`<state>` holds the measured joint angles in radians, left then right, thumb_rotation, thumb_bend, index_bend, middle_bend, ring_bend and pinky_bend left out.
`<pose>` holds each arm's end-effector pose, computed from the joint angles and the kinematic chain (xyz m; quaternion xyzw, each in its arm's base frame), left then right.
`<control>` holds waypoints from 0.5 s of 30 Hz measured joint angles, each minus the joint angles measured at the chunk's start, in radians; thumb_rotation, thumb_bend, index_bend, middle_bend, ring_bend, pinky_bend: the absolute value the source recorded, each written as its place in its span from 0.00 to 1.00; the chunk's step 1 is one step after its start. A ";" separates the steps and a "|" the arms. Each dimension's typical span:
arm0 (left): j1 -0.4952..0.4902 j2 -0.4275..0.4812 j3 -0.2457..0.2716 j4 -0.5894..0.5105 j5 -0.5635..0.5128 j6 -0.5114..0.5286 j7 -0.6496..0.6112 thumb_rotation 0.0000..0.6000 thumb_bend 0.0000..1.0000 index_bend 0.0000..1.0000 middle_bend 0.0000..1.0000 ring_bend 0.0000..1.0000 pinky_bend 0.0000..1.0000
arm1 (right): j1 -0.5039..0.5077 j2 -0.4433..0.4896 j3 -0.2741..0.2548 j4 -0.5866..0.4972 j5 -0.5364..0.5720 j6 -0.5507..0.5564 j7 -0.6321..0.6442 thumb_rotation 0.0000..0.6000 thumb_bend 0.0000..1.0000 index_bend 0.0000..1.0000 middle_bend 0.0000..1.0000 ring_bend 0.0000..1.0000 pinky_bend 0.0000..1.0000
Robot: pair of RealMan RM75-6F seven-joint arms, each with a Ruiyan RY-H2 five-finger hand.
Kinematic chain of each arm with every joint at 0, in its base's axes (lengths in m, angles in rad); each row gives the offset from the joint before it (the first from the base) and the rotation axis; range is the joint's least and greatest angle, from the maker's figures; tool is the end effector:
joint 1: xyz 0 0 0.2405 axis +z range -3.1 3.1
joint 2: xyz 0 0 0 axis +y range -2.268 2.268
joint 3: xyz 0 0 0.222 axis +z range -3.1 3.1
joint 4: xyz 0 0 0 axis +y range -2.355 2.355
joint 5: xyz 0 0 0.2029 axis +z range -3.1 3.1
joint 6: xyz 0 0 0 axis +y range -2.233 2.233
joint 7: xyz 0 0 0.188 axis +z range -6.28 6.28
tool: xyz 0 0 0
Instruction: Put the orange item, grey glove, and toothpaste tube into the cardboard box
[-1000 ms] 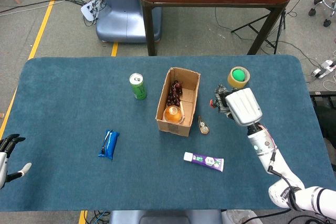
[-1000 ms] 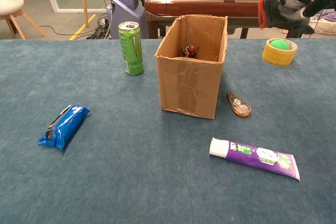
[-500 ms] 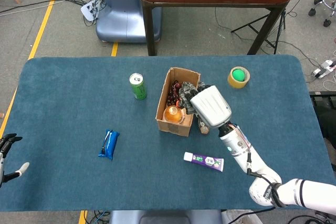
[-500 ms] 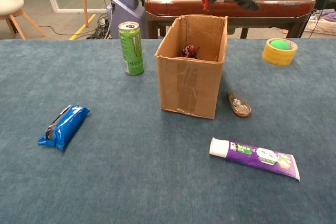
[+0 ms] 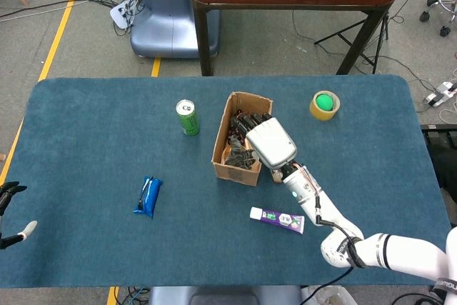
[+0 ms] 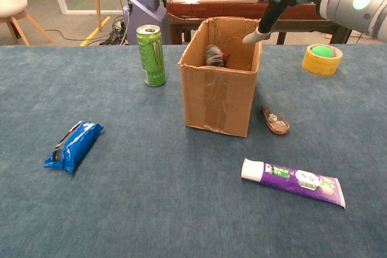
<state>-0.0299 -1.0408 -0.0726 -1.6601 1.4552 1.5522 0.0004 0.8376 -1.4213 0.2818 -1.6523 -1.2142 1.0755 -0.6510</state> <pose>-0.2859 0.2099 0.1875 -0.5582 -0.3757 -0.3842 0.6322 -0.0215 -0.3693 0.0401 0.7594 -0.1641 0.4231 0.4662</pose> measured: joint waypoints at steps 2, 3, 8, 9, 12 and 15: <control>0.000 0.000 0.001 0.000 0.000 -0.001 0.003 1.00 0.16 0.26 0.21 0.24 0.47 | -0.002 0.003 -0.002 -0.005 -0.013 0.014 0.008 1.00 0.00 0.10 0.17 0.19 0.38; 0.000 -0.001 0.001 0.000 -0.001 -0.001 0.004 1.00 0.16 0.26 0.21 0.24 0.47 | -0.005 0.008 -0.003 -0.013 -0.019 0.020 0.014 1.00 0.00 0.10 0.17 0.19 0.38; 0.000 -0.002 0.000 -0.001 -0.001 -0.001 0.011 1.00 0.16 0.26 0.21 0.24 0.47 | -0.031 0.058 -0.027 -0.083 -0.057 0.037 0.039 1.00 0.00 0.10 0.19 0.19 0.38; 0.000 -0.003 0.000 -0.001 -0.002 -0.001 0.012 1.00 0.16 0.26 0.21 0.24 0.47 | -0.042 0.079 -0.040 -0.107 -0.075 0.043 0.044 1.00 0.00 0.10 0.20 0.19 0.38; -0.001 -0.004 -0.001 0.000 -0.006 -0.004 0.015 1.00 0.16 0.26 0.21 0.24 0.47 | -0.078 0.127 -0.081 -0.156 -0.135 0.068 0.055 1.00 0.00 0.11 0.22 0.19 0.38; -0.002 -0.005 -0.004 -0.001 -0.011 -0.004 0.020 1.00 0.16 0.26 0.21 0.24 0.47 | -0.118 0.164 -0.132 -0.185 -0.211 0.097 0.075 1.00 0.00 0.14 0.24 0.19 0.38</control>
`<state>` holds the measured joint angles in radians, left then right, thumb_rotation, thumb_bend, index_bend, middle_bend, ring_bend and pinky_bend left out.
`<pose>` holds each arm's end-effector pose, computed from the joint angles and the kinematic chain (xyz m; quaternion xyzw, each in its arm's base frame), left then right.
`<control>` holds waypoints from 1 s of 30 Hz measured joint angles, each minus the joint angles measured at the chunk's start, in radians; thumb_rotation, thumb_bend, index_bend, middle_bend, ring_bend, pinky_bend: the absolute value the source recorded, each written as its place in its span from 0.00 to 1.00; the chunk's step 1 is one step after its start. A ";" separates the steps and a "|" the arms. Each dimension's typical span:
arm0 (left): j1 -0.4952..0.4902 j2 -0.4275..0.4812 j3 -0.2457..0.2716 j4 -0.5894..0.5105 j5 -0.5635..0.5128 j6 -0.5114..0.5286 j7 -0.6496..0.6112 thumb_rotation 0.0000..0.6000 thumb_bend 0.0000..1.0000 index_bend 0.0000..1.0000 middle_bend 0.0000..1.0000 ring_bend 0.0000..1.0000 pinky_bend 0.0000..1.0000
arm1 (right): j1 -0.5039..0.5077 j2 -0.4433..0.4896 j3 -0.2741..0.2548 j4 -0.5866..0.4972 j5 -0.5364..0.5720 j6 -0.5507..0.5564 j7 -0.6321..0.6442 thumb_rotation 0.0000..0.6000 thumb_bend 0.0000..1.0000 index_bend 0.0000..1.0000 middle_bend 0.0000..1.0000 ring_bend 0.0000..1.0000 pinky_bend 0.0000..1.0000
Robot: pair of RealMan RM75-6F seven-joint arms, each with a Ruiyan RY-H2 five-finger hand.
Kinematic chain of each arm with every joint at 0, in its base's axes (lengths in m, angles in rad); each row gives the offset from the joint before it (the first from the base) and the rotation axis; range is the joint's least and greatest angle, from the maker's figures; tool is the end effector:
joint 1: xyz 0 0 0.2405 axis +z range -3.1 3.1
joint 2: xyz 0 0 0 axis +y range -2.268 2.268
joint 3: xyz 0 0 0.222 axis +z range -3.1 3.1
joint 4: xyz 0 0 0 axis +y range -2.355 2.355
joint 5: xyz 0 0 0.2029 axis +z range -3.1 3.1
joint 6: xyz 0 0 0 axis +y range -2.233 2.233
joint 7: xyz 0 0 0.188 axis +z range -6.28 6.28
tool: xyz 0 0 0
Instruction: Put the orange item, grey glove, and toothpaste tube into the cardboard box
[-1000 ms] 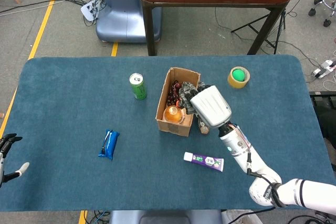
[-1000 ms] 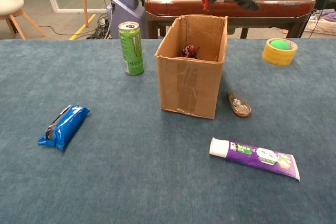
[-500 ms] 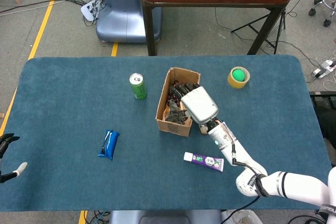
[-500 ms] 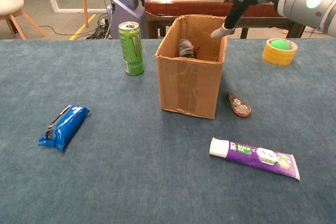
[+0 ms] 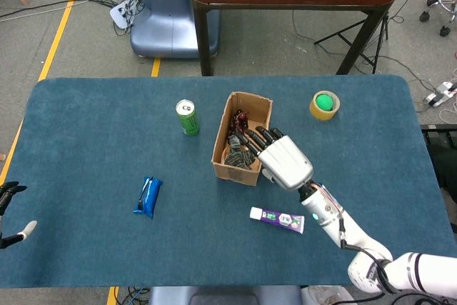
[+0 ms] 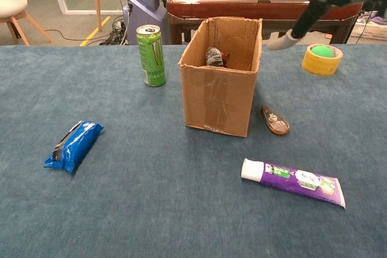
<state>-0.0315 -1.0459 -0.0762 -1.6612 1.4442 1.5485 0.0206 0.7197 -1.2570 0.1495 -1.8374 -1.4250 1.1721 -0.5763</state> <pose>-0.2869 0.2109 0.1867 -0.5577 -0.3739 -0.3782 0.6373 -0.0423 -0.3165 0.0618 0.7773 -0.1404 0.4339 0.4334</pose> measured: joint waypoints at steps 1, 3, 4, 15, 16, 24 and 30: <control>0.000 -0.001 -0.001 0.000 -0.001 0.000 0.001 1.00 0.16 0.26 0.21 0.24 0.47 | -0.013 0.011 -0.018 -0.006 -0.024 0.008 0.009 1.00 0.00 0.14 0.24 0.19 0.38; 0.000 -0.002 -0.001 0.000 -0.004 -0.001 0.006 1.00 0.16 0.26 0.21 0.24 0.47 | -0.045 0.032 -0.060 -0.015 -0.078 0.030 0.033 1.00 0.00 0.15 0.24 0.19 0.38; 0.000 -0.003 -0.001 0.001 -0.005 -0.002 0.007 1.00 0.16 0.26 0.21 0.24 0.47 | -0.060 0.039 -0.077 -0.016 -0.101 0.040 0.043 1.00 0.00 0.15 0.24 0.19 0.38; -0.003 -0.007 -0.004 0.003 -0.015 -0.009 0.017 1.00 0.16 0.26 0.21 0.24 0.47 | -0.151 0.048 -0.219 0.045 -0.289 0.068 0.160 1.00 0.00 0.20 0.26 0.19 0.38; -0.003 -0.007 -0.004 0.003 -0.017 -0.010 0.017 1.00 0.16 0.26 0.21 0.24 0.47 | -0.152 0.045 -0.220 0.049 -0.289 0.059 0.161 1.00 0.00 0.20 0.26 0.19 0.38; -0.001 -0.005 -0.010 0.000 -0.031 -0.008 0.025 1.00 0.16 0.26 0.21 0.24 0.47 | -0.114 0.010 -0.202 0.054 -0.252 -0.074 0.163 1.00 0.16 0.20 0.26 0.19 0.38; 0.002 0.000 -0.014 0.001 -0.038 -0.005 0.014 1.00 0.16 0.26 0.21 0.24 0.47 | -0.061 -0.007 -0.176 0.030 -0.189 -0.203 0.109 1.00 0.48 0.24 0.35 0.28 0.40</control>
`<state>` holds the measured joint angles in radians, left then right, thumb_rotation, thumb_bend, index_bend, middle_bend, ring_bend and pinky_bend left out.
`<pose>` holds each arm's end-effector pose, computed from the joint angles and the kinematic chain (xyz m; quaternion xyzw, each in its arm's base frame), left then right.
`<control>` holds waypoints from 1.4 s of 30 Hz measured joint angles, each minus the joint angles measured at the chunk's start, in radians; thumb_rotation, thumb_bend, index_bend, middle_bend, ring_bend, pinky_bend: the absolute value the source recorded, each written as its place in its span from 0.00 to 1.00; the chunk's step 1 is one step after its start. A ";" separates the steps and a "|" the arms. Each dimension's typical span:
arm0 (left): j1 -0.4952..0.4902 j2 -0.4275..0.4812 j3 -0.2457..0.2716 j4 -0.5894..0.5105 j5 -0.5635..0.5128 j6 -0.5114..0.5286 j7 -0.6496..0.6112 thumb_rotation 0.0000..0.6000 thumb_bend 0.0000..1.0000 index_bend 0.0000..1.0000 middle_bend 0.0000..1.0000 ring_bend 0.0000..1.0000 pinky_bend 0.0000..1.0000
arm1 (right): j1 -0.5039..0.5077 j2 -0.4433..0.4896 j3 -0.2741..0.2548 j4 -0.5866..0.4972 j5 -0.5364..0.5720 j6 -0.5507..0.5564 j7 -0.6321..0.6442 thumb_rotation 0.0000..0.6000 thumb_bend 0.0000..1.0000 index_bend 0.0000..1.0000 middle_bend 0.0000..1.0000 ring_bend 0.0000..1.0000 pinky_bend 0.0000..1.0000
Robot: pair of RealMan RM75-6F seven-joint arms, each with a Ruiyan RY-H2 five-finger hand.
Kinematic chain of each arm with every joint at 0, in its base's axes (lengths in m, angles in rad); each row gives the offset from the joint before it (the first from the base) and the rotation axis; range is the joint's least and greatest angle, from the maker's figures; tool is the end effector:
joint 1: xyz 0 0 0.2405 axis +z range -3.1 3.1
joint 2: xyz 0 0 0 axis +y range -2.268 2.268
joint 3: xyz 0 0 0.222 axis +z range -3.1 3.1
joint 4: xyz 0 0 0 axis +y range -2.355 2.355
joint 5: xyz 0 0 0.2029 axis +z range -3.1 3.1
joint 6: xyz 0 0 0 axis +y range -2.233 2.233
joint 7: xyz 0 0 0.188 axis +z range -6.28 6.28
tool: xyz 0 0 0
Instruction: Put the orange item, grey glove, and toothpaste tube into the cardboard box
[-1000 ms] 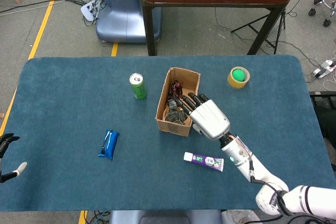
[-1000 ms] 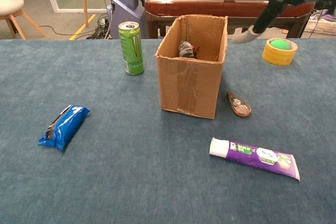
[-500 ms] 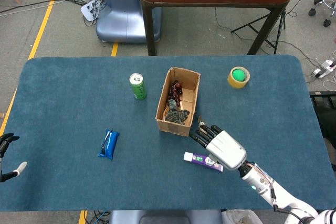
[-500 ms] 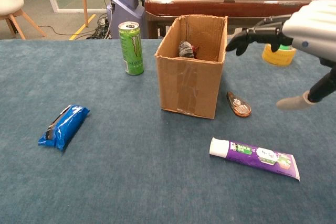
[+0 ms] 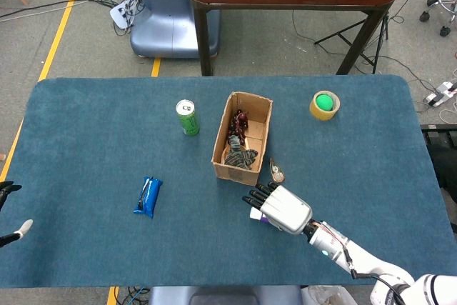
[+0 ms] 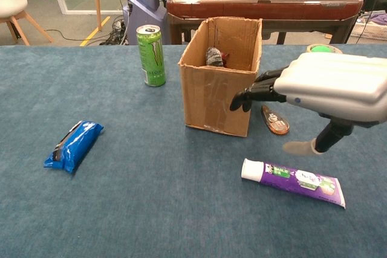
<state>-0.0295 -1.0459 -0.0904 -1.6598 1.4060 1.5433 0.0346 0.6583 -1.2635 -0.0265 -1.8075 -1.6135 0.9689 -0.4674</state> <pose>-0.2930 0.2123 0.1914 -0.5462 -0.3754 -0.3688 0.6517 -0.0905 -0.2557 -0.0052 0.8756 -0.1653 0.3352 0.3061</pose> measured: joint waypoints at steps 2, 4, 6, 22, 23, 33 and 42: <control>0.001 0.002 -0.002 0.000 -0.004 0.001 -0.003 1.00 0.16 0.26 0.21 0.24 0.47 | 0.015 -0.004 0.010 -0.008 0.022 -0.029 -0.031 1.00 0.51 0.25 0.47 0.41 0.50; 0.002 0.004 -0.004 0.001 -0.006 0.002 -0.005 1.00 0.16 0.26 0.21 0.24 0.47 | 0.029 -0.009 0.021 -0.017 0.049 -0.055 -0.073 1.00 0.53 0.27 0.62 0.57 0.64; 0.002 0.005 -0.005 0.001 -0.008 0.002 -0.008 1.00 0.16 0.26 0.21 0.24 0.47 | 0.042 -0.014 0.031 -0.028 0.081 -0.080 -0.118 1.00 0.56 0.30 0.75 0.71 0.75; -0.002 0.001 -0.008 0.005 -0.018 -0.008 0.003 1.00 0.16 0.26 0.21 0.24 0.47 | 0.114 -0.048 0.061 -0.062 0.350 -0.162 -0.331 1.00 0.97 0.43 1.00 1.00 1.00; -0.002 0.001 -0.008 0.006 -0.019 -0.009 0.004 1.00 0.16 0.26 0.21 0.24 0.47 | 0.118 -0.050 0.060 -0.062 0.361 -0.163 -0.339 1.00 0.97 0.43 1.00 1.00 1.00; -0.011 -0.005 -0.019 0.021 -0.073 -0.046 0.018 1.00 0.16 0.27 0.21 0.24 0.47 | 0.170 -0.093 0.034 -0.035 0.450 -0.176 -0.391 1.00 0.97 0.45 1.00 1.00 1.00; -0.017 -0.005 -0.032 0.032 -0.113 -0.066 0.017 1.00 0.16 0.27 0.21 0.24 0.47 | 0.184 -0.114 0.006 -0.010 0.462 -0.164 -0.391 1.00 0.97 0.45 1.00 1.00 1.00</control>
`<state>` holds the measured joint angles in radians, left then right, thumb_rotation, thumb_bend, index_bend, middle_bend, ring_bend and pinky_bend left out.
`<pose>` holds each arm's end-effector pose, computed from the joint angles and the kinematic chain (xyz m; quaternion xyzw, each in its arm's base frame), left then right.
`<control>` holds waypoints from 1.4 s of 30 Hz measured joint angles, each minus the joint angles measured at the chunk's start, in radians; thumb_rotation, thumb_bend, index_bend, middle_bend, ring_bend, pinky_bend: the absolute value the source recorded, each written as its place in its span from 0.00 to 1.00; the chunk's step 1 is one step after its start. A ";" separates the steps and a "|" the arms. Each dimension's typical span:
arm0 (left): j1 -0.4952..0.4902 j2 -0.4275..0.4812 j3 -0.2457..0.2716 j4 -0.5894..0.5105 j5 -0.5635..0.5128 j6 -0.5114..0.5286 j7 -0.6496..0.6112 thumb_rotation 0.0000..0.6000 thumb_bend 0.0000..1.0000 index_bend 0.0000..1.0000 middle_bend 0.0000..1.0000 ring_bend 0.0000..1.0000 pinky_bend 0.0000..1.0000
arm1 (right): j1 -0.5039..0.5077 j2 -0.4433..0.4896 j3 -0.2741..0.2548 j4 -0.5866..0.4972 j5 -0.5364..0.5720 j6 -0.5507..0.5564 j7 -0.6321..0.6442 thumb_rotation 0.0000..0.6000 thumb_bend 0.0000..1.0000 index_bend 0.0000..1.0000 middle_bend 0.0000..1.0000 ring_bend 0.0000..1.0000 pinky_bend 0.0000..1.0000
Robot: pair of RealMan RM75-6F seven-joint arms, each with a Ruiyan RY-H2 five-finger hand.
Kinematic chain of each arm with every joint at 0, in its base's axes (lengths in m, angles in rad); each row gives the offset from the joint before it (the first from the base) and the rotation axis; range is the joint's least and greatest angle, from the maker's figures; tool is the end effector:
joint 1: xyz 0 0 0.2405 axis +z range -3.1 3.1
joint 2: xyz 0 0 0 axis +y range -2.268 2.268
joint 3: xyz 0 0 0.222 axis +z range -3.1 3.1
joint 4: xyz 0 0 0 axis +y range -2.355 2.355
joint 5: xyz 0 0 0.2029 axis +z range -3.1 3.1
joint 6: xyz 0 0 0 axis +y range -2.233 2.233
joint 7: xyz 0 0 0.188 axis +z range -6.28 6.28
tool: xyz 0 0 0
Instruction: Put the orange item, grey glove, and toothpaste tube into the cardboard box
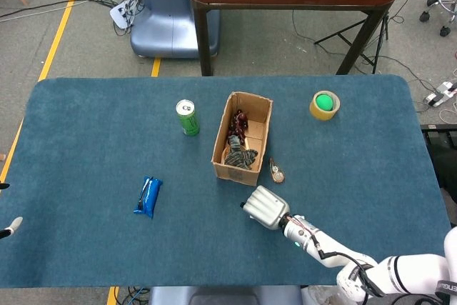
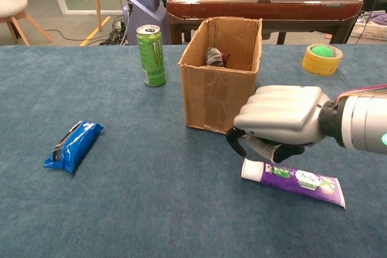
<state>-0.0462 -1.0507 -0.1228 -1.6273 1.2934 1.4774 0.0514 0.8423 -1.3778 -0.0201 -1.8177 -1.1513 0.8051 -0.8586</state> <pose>-0.3154 0.2208 0.1972 -0.5243 -0.3932 -0.3343 0.6773 -0.0828 -0.2685 -0.0550 0.9163 -0.1437 0.2159 0.3050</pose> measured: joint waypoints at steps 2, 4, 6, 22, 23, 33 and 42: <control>-0.001 0.000 -0.001 0.001 -0.004 -0.003 0.001 1.00 0.16 0.27 0.21 0.24 0.47 | 0.002 -0.005 -0.004 0.007 0.000 0.003 0.001 1.00 0.97 0.45 1.00 1.00 1.00; -0.002 0.000 -0.002 0.003 -0.010 -0.008 0.003 1.00 0.16 0.27 0.21 0.24 0.47 | 0.004 -0.014 -0.008 0.019 -0.002 0.005 0.000 1.00 0.97 0.45 1.00 1.00 1.00; -0.003 0.001 -0.003 0.004 -0.017 -0.013 0.004 1.00 0.16 0.27 0.21 0.24 0.47 | 0.006 -0.026 -0.012 0.035 -0.003 0.008 0.002 1.00 0.97 0.45 1.00 1.00 1.00; 0.002 0.013 -0.018 0.008 -0.048 -0.016 -0.018 1.00 0.16 0.27 0.21 0.24 0.47 | 0.033 -0.068 -0.037 0.086 0.030 -0.003 0.012 1.00 0.97 0.45 1.00 1.00 1.00; 0.002 0.014 -0.018 0.007 -0.048 -0.015 -0.019 1.00 0.16 0.27 0.21 0.24 0.47 | 0.034 -0.068 -0.039 0.086 0.032 -0.003 0.013 1.00 0.97 0.45 1.00 1.00 1.00; 0.003 0.013 -0.016 0.010 -0.044 -0.013 -0.018 1.00 0.16 0.27 0.21 0.24 0.47 | 0.022 -0.024 -0.080 0.046 0.025 0.022 0.014 1.00 0.97 0.47 1.00 1.00 1.00; 0.000 0.009 -0.016 0.013 -0.050 -0.019 -0.007 1.00 0.16 0.27 0.21 0.24 0.47 | -0.018 0.039 -0.137 0.008 -0.052 0.046 0.062 1.00 0.97 0.47 1.00 1.00 1.00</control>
<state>-0.0463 -1.0417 -0.1387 -1.6140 1.2434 1.4581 0.0449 0.8243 -1.3393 -0.1573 -1.8096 -1.2029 0.8506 -0.7966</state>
